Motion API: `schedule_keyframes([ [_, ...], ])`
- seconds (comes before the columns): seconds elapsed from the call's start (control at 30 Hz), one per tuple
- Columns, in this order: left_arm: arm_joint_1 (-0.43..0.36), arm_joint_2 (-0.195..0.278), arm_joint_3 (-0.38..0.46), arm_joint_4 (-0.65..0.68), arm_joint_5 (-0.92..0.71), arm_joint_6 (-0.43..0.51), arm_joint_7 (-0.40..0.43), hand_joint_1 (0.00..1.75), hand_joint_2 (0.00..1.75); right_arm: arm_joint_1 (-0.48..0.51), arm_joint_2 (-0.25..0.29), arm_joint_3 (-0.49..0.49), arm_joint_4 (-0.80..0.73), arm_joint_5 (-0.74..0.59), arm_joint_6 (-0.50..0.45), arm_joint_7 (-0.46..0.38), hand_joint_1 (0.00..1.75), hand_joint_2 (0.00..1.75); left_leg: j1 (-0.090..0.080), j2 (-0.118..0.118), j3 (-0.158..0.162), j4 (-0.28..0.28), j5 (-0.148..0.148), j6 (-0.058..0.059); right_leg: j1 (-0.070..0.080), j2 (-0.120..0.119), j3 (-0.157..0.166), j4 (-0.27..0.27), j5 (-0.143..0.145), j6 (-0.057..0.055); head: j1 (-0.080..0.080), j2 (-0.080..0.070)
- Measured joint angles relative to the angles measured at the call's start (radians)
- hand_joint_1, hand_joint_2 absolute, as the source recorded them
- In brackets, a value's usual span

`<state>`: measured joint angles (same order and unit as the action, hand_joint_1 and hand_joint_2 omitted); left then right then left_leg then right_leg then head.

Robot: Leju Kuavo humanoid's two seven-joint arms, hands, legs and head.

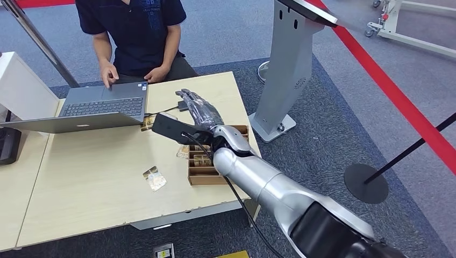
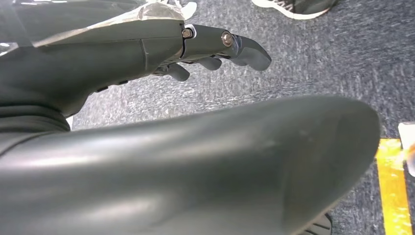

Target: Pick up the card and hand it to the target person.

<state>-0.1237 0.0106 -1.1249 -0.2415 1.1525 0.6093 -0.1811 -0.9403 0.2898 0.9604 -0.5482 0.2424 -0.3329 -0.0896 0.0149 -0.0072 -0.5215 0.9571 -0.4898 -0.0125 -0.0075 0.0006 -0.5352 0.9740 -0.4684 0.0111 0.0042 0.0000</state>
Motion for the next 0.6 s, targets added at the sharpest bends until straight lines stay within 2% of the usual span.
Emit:
schedule_keyframes([
  [0.1,0.002,0.000,0.001,0.000,0.015,0.012,0.008,0.00,0.00,0.034,-0.034,-0.020,-0.072,0.064,-0.063,0.030,0.00,1.75,0.000,0.000,0.000,0.000,0.000,0.000,0.000,0.000,0.000,0.000,0.000,0.000,0.000,0.000],
  [0.27,0.003,-0.002,0.006,0.000,0.026,0.017,0.005,0.00,0.00,0.100,-0.106,-0.052,-0.232,0.235,-0.127,0.158,0.00,1.75,0.000,0.000,0.000,0.000,0.000,0.000,0.000,0.000,0.000,-0.001,0.000,0.000,0.000,0.000],
  [0.43,0.004,-0.004,0.008,0.000,0.035,0.017,0.006,0.00,0.00,0.194,-0.194,-0.096,-0.422,0.363,-0.121,0.274,0.00,1.75,0.000,0.000,0.000,0.000,-0.001,0.000,0.000,0.000,0.000,-0.001,0.000,0.000,0.000,0.000],
  [0.6,0.005,-0.005,0.009,0.000,0.041,0.017,0.010,0.00,0.00,0.284,-0.278,-0.137,-0.614,0.390,-0.070,0.363,0.00,1.75,0.000,0.000,0.000,0.000,-0.001,0.000,0.000,0.000,0.000,-0.001,0.000,0.000,0.000,0.000],
])
